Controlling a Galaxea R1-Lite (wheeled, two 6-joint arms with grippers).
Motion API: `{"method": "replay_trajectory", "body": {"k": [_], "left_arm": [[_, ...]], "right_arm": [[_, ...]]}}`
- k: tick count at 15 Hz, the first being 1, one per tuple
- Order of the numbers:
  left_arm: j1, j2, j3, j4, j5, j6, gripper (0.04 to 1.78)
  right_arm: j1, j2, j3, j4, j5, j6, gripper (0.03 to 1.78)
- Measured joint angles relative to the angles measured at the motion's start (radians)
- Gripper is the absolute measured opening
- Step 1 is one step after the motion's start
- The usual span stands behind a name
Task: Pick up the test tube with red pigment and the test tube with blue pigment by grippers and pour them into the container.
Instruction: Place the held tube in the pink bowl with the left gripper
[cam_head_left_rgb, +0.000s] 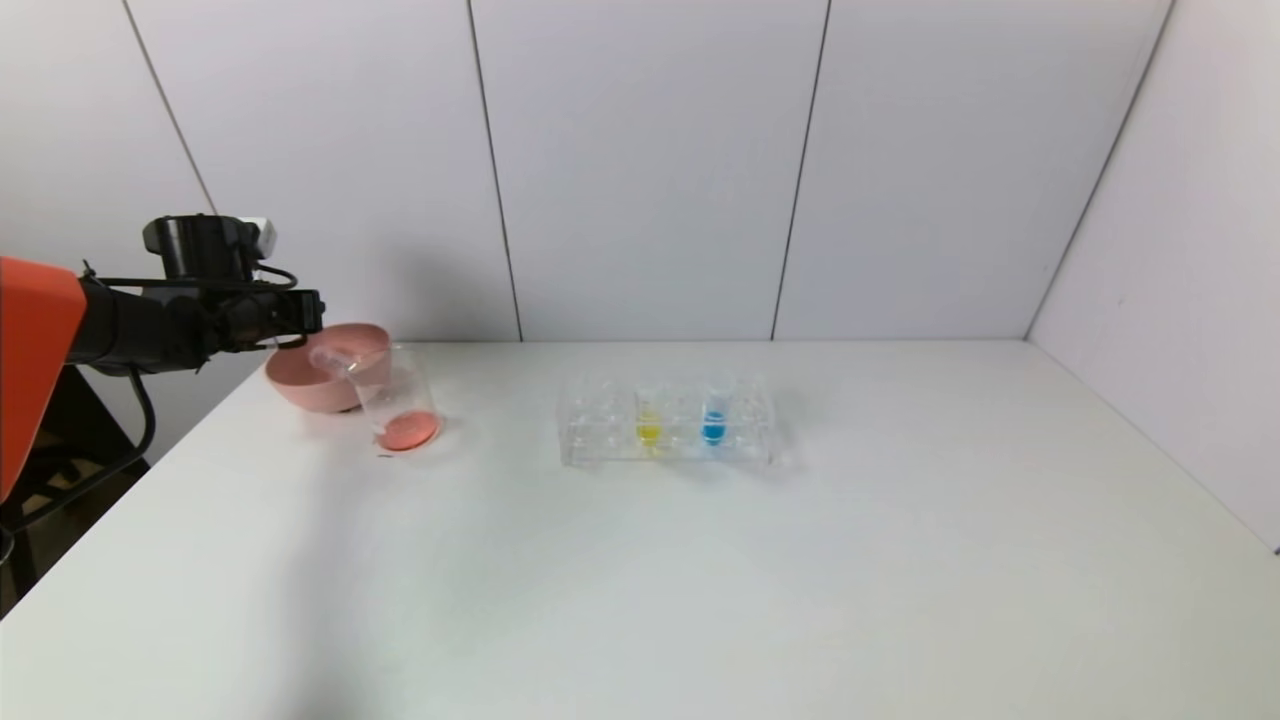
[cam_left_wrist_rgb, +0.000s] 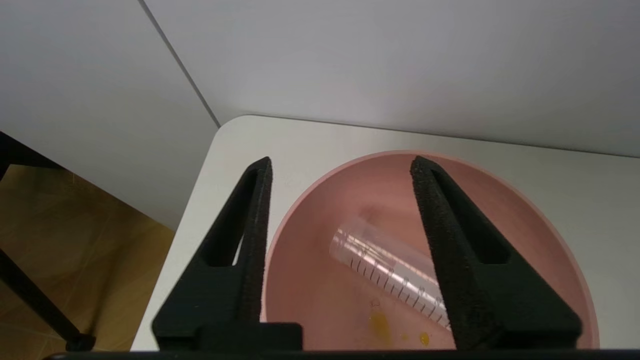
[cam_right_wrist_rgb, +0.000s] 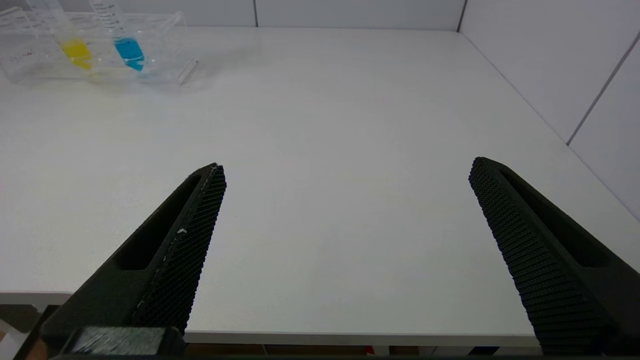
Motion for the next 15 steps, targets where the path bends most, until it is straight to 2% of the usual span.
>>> {"method": "replay_trajectory", "body": {"k": [3,6,10,15], "left_arm": [[-0.001,-0.005,0.002,-0.001,-0.005,-0.001,1.48],[-0.011,-0.035,0.026,-0.018,-0.007,-0.002,1.73],[-0.040,-0.125,0.119,-0.076,-0.050,-0.006,1.77],[-0.103,-0.295,0.266,-0.086,-0.061,-0.013,1.76]], "right_arm": [[0.000,0.000,0.000,0.000,0.000,0.000,1.77],[0.000,0.000,0.000,0.000,0.000,0.000,1.77],[0.000,0.000,0.000,0.000,0.000,0.000,1.77],[0.001,0.000,0.000,0.000,0.000,0.000,1.78]]}}
